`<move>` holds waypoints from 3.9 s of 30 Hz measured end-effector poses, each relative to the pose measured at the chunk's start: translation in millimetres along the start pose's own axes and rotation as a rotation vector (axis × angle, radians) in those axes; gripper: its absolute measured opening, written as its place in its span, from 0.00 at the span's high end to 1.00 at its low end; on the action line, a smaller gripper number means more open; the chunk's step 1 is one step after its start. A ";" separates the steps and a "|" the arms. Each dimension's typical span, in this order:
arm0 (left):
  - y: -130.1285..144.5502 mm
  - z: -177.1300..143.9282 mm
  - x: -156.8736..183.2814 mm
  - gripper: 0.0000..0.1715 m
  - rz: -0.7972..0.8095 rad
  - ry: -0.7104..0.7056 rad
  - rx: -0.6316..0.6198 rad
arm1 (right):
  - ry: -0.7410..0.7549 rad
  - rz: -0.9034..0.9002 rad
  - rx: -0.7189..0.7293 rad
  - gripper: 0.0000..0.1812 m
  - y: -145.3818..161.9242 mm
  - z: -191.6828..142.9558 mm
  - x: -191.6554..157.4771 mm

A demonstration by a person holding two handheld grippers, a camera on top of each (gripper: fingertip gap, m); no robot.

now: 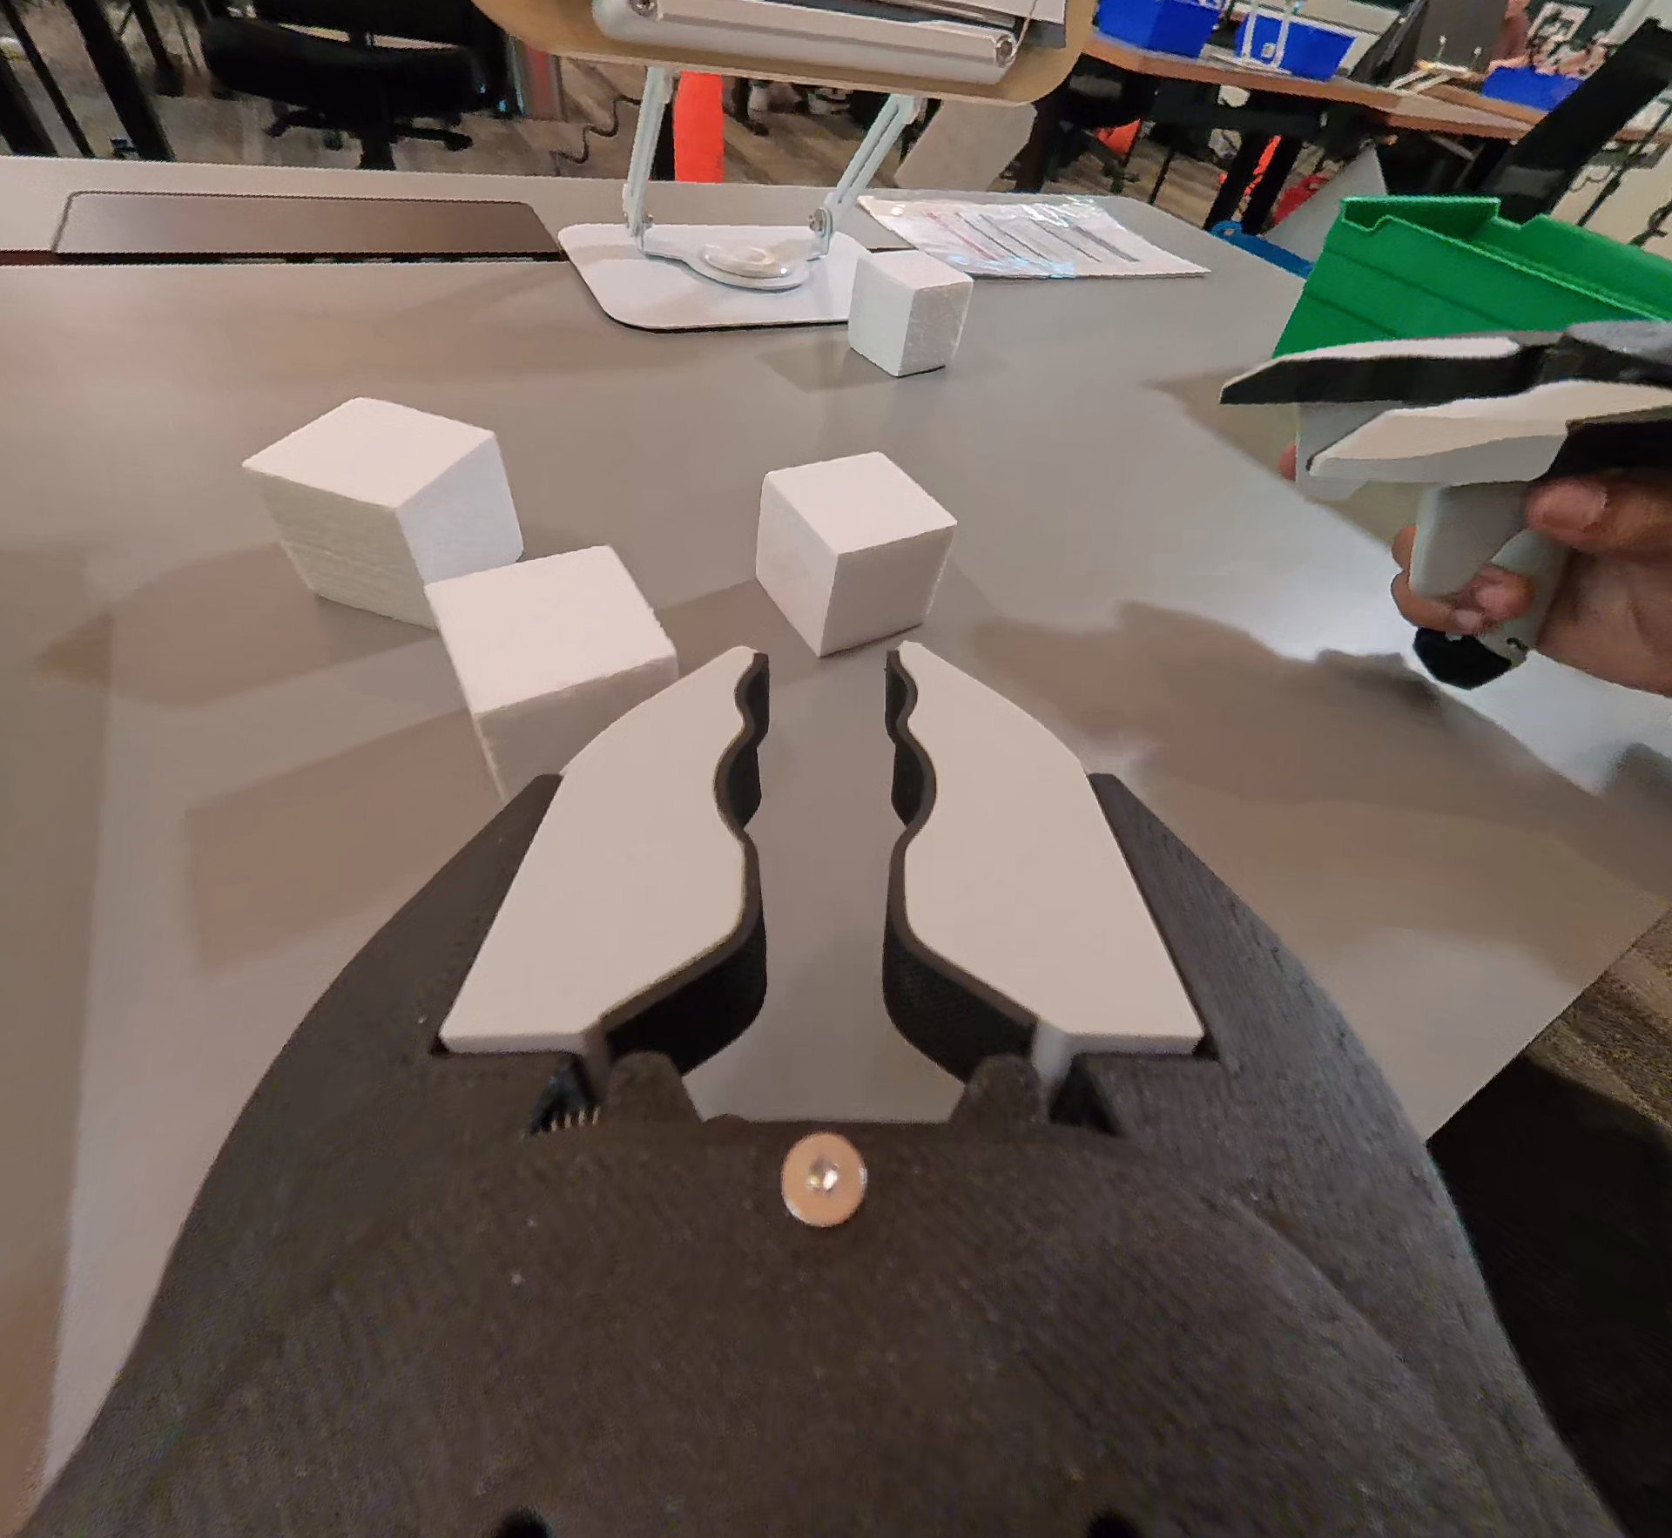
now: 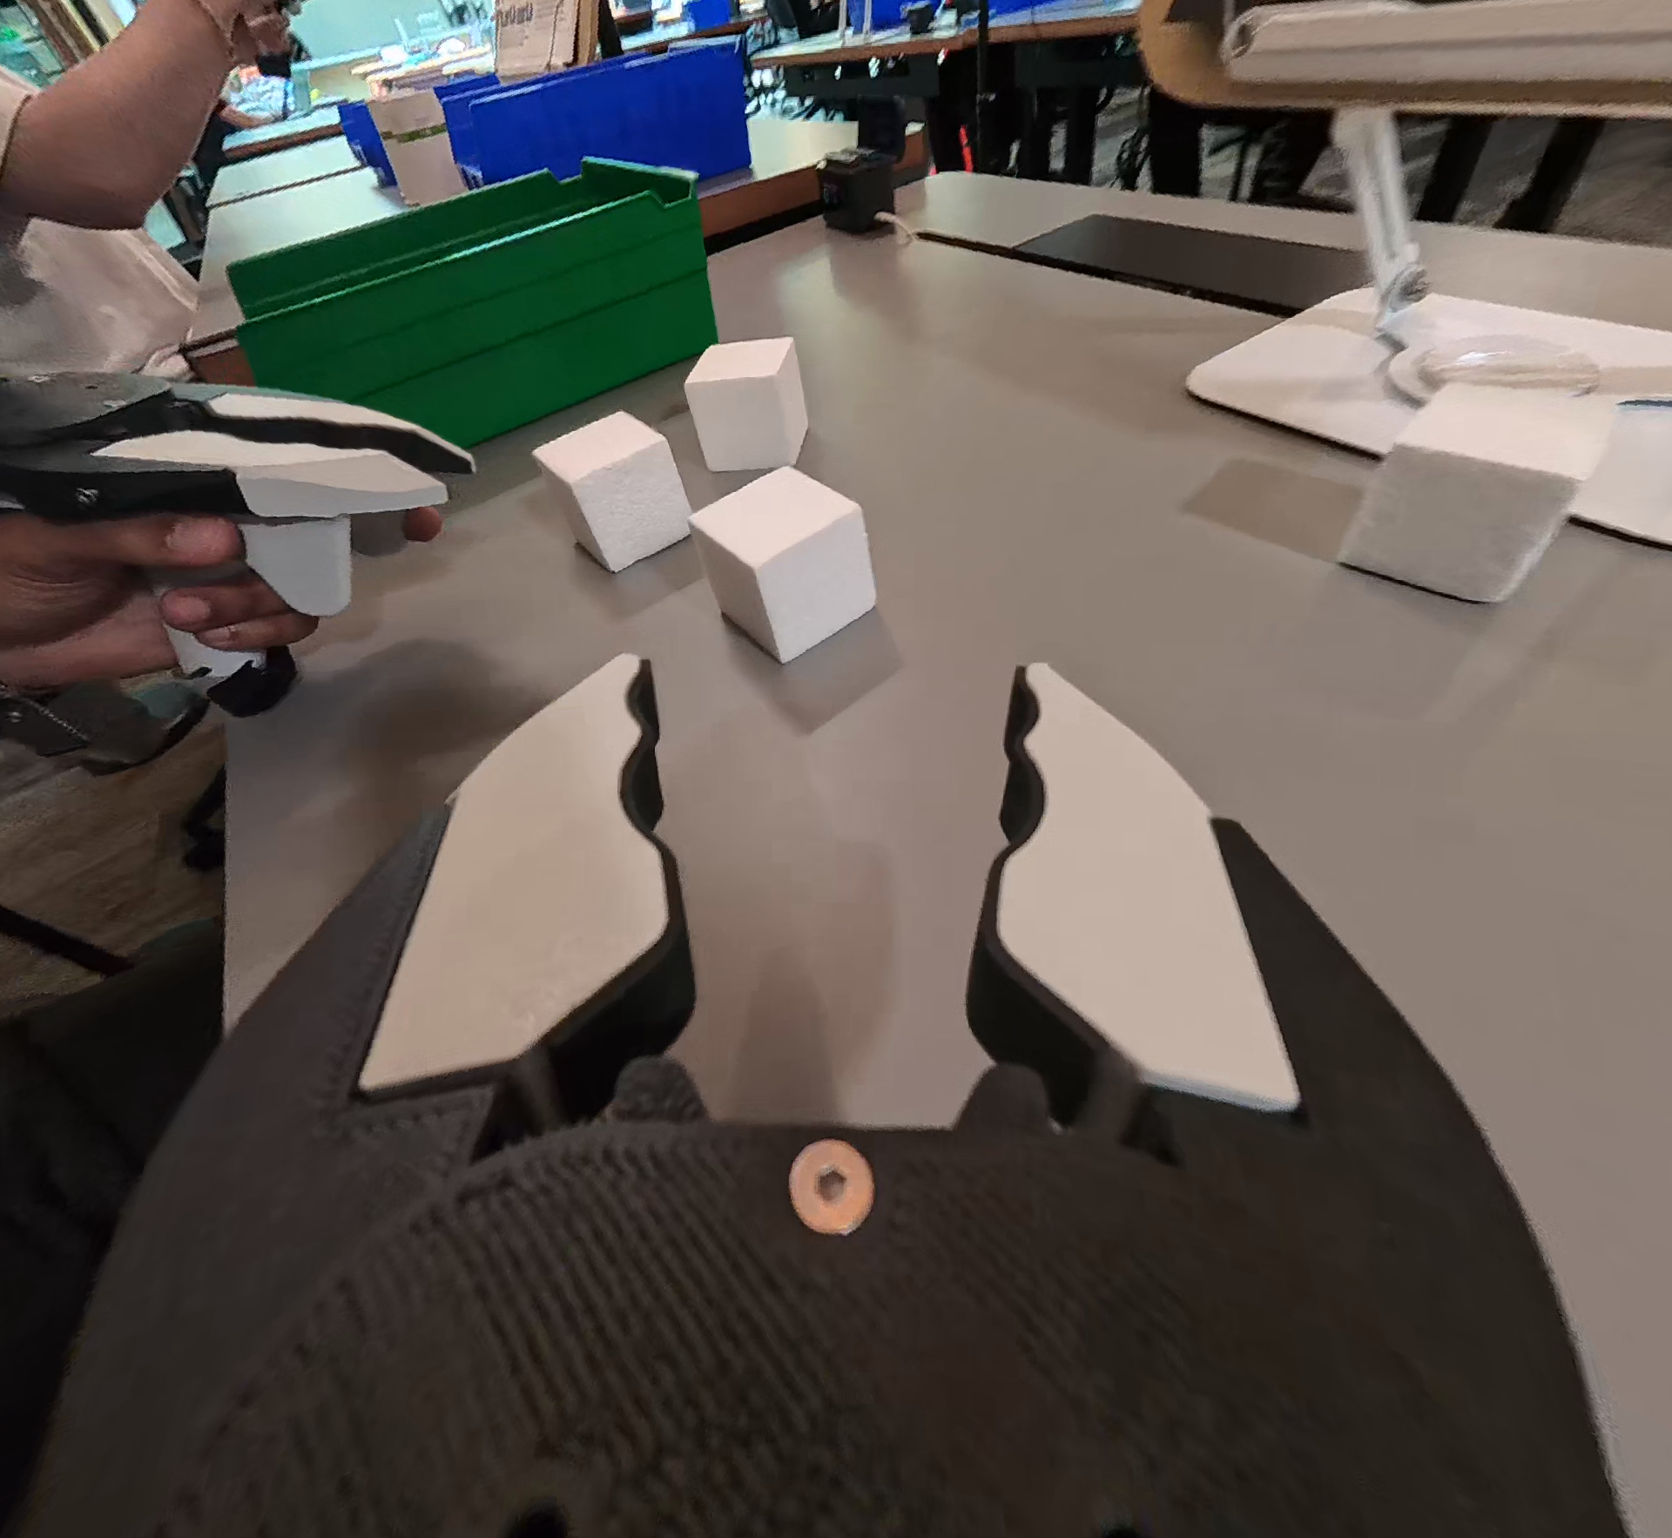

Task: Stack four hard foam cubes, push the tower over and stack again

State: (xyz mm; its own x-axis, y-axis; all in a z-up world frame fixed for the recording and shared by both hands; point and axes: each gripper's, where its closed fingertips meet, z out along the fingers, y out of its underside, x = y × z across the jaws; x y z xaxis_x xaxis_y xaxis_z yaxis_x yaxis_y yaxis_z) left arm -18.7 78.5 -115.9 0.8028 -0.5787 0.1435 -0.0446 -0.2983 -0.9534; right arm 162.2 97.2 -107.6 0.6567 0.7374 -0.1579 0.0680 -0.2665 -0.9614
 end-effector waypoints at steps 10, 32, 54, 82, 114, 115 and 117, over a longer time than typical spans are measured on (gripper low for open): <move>14.0 -71.4 -34.8 0.85 -0.056 -0.132 0.028 | -0.153 -0.200 -0.134 0.58 -4.9 73.8 -33.7; 33.4 -113.6 -57.1 0.84 -0.112 -0.244 -0.007 | -0.220 -0.311 -0.274 0.69 14.9 120.9 -20.0; 18.2 -26.5 -1.7 0.85 0.014 0.004 -0.052 | -0.117 -0.208 -0.282 0.69 32.1 18.6 23.3; 18.3 -27.7 -6.8 0.85 -0.017 -0.001 -0.053 | -0.130 -0.258 -0.321 0.69 39.6 23.9 15.4; 19.1 -27.2 -7.0 0.85 -0.017 -0.001 -0.058 | -0.140 -0.247 -0.325 0.69 40.5 18.4 18.1; 19.3 -27.2 -6.9 0.85 -0.016 -0.001 -0.058 | -0.139 -0.247 -0.325 0.69 40.5 18.4 18.1; 19.4 -27.0 -6.8 0.85 -0.015 -0.001 -0.059 | -0.139 -0.248 -0.325 0.69 40.6 18.4 18.1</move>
State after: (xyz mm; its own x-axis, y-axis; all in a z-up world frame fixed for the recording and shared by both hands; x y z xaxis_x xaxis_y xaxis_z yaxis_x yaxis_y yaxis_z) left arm -41.1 56.2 -128.1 0.8043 -0.5731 0.1572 -0.0676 -0.3511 -0.9339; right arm 163.0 111.2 -153.7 0.4847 0.8745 0.0190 0.4587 -0.2356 -0.8568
